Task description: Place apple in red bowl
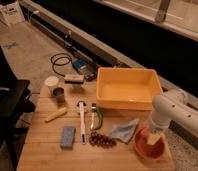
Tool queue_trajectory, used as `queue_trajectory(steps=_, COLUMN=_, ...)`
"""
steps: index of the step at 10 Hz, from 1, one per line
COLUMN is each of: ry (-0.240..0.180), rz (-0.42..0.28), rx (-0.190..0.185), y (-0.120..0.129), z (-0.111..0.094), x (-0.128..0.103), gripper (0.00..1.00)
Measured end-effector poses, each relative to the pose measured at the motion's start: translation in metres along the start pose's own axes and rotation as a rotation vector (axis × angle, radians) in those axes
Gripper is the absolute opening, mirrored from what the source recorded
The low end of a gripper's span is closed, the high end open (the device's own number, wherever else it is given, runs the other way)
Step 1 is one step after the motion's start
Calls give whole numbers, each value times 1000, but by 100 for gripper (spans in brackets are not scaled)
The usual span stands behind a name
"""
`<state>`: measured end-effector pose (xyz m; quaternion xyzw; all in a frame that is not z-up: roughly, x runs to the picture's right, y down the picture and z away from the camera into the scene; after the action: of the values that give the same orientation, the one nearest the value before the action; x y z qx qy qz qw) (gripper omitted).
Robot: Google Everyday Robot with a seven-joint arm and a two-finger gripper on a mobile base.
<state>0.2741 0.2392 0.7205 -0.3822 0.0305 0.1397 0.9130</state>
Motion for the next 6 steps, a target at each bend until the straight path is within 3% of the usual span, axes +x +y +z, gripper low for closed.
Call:
queue_trajectory(steps=2, ry=-5, rz=32, rx=-20, y=2, z=4, x=8, gripper=69)
queue_trajectory(steps=4, ry=-18, rz=74, rx=-28, y=5, z=4, x=21, gripper=80)
queue_trajectory(steps=6, ry=-22, rz=86, rx=-21, y=5, z=1, x=25, gripper=80)
